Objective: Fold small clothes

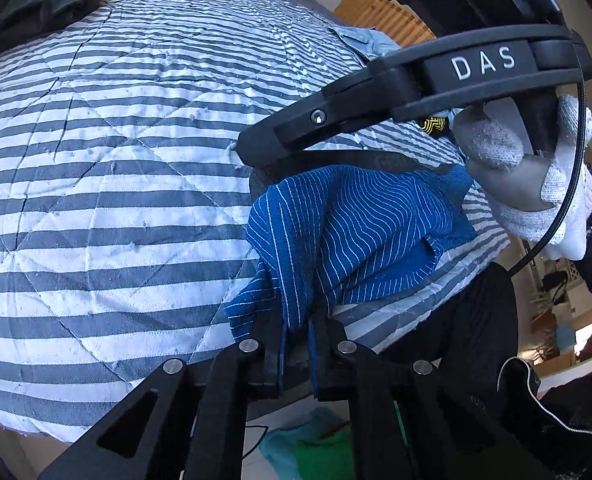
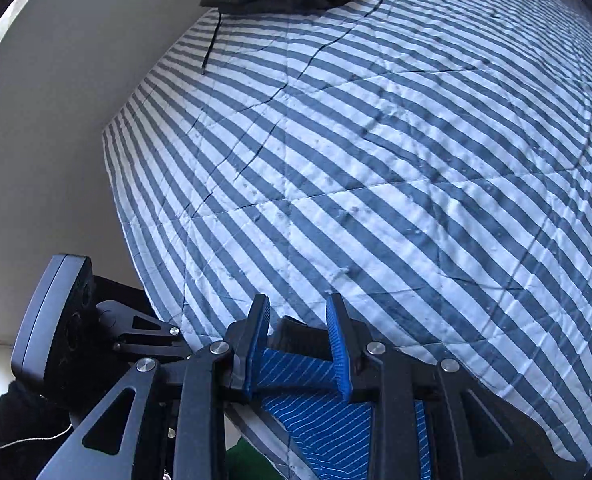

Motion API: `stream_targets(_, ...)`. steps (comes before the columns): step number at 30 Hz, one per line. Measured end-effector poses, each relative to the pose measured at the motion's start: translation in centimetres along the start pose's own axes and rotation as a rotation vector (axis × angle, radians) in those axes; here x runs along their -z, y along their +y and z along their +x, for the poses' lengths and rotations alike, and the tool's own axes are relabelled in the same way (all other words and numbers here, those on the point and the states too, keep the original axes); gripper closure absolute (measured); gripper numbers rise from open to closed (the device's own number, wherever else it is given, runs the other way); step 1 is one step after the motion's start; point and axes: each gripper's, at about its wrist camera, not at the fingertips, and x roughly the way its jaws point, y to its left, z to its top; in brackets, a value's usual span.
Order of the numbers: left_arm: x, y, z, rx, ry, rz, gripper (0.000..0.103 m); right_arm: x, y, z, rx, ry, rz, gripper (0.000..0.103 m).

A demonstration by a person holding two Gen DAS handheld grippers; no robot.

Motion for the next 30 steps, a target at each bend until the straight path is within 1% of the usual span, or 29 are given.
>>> stream_targets(5, 0.1, 0.0, -0.2, 0.002, -0.002, -0.004, 0.095, 0.3, 1.2, 1.1, 0.035, 0.037, -0.078, 0.076)
stream_targets(6, 0.1, 0.0, -0.2, 0.004, -0.004, -0.007, 0.095, 0.5, 1.3, 1.1, 0.044, 0.035, -0.085, 0.08)
stream_targets(7, 0.1, 0.1, -0.3, 0.006, -0.006, -0.011, 0.095, 0.6, 1.3, 1.1, 0.043, 0.033, -0.086, 0.089)
stream_targets(9, 0.1, 0.1, -0.4, 0.003, -0.009, -0.01, 0.095, 1.0, 1.3, 0.9, 0.038, 0.027, -0.078, 0.101)
stream_targets(11, 0.0, -0.2, -0.4, -0.005, -0.011, -0.006, 0.095, 1.4, 1.3, 0.3, 0.087, -0.006, -0.076, 0.101)
stream_targets(13, -0.1, -0.4, -0.4, -0.01, -0.013, -0.002, 0.095, 1.5, 1.1, -0.8, 0.087, -0.044, -0.057, 0.102)
stream_targets(18, 0.0, -1.0, -1.0, -0.002, -0.021, 0.008, 0.095, 0.6, -1.4, -5.3, 0.101, -0.189, 0.081, 0.102)
stream_targets(20, 0.0, -1.1, -1.6, -0.004, -0.036, 0.006, 0.095, -0.1, -2.7, -6.6, 0.078, -0.25, 0.15, 0.102)
stream_targets(22, -0.1, -0.7, -2.1, -0.019, -0.042, -0.015, 0.095, -1.1, -3.5, -6.9, 0.027, -0.276, 0.179, 0.102)
stream_targets(23, -0.1, -0.4, -2.4, -0.016, -0.039, -0.034, 0.092, -1.6, -3.5, -6.6, 0.012, -0.285, 0.17, 0.102)
stream_targets(24, -0.2, 0.0, -2.8, -0.011, -0.04, -0.049, 0.086, -2.0, -3.7, -6.3, 0.02, -0.287, 0.173, 0.101)
stream_targets(25, -0.3, 0.1, -3.2, -0.014, -0.047, -0.065, 0.077, -2.2, -4.2, -6.1, 0.02, -0.283, 0.197, 0.098)
stream_targets(26, -0.5, 0.3, -3.7, -0.023, -0.054, -0.076, 0.073, -2.2, -5.1, -6.1, -0.018, -0.275, 0.232, 0.097)
stream_targets(27, -0.9, 0.4, -4.2, -0.032, -0.06, -0.083, 0.066, -1.8, -6.0, -6.4, -0.06, -0.283, 0.266, 0.096)
stream_targets(28, -1.4, 0.5, -4.7, -0.041, -0.066, -0.088, 0.06, -1.2, -7.0, -7.1, -0.087, -0.306, 0.3, 0.09)
stream_targets(30, -2.7, 0.7, -5.3, -0.047, -0.078, -0.102, 0.058, 0.8, -8.9, -9.3, -0.057, -0.357, 0.341, 0.085)
